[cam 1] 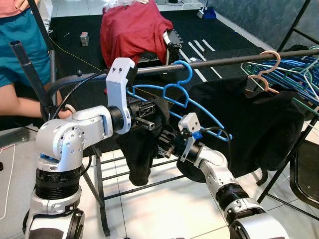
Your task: Hang hanger
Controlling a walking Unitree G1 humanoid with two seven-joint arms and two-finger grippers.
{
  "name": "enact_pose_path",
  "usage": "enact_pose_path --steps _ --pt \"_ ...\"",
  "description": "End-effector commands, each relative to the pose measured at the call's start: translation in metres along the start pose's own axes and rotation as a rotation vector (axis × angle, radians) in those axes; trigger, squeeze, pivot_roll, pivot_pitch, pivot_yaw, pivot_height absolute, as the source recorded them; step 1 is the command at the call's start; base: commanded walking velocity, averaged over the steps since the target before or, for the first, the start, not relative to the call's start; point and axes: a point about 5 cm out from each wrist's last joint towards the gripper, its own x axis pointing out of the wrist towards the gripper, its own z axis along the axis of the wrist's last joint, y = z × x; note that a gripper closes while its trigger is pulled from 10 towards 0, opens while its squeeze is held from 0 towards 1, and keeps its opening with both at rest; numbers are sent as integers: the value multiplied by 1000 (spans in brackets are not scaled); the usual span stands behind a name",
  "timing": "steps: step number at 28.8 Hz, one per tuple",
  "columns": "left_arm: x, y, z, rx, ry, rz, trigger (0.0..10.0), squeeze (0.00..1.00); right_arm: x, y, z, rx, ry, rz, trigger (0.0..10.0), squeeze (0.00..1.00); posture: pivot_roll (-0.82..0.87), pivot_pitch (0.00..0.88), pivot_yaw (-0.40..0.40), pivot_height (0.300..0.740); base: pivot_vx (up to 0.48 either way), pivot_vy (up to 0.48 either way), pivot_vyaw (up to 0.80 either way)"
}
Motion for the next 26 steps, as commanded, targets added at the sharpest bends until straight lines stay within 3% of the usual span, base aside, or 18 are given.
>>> enact_pose_path --steps 1,2,3,4,5,6,8,10,17,22,26 --pt "-2 10 -5 24 12 69 10000 0 0 1 5 16 -39 19 0 0 -56 126 -38 740 0 0 0" --pt "-2 13 -5 33 12 91 10000 0 0 2 6 22 -44 29 0 0 -56 126 -38 740 0 0 0" --pt "-2 35 -15 102 34 241 10000 0 -6 10 11 83 -56 94 0 0 -62 128 -28 740 0 0 0" --pt "-3 41 -18 123 42 279 10000 0 -8 12 13 101 -60 115 0 0 -62 128 -28 740 0 0 0" --pt "-5 59 -30 194 82 373 10000 0 -14 16 18 156 -70 146 0 0 -73 131 -12 740 0 0 0" --pt "-5 59 -30 194 82 373 10000 0 -14 16 18 156 -70 146 0 0 -73 131 -12 740 0 0 0" --pt "-11 84 -55 302 170 477 10000 0 -24 23 30 246 -91 202 0 0 -82 135 0 740 0 0 0" --pt "-14 93 -66 337 211 505 10000 0 -29 27 36 285 -102 233 0 0 -82 135 0 740 0 0 0" --pt "-18 102 -94 405 286 501 10000 0 -35 38 59 403 -169 326 0 0 -85 138 10 740 0 0 0" --pt "-18 102 -94 405 286 501 10000 0 -35 38 59 403 -169 326 0 0 -85 138 10 740 0 0 0" --pt "-23 106 -99 449 294 495 10000 0 -41 34 51 374 -84 296 0 0 -83 139 1 740 0 0 0"
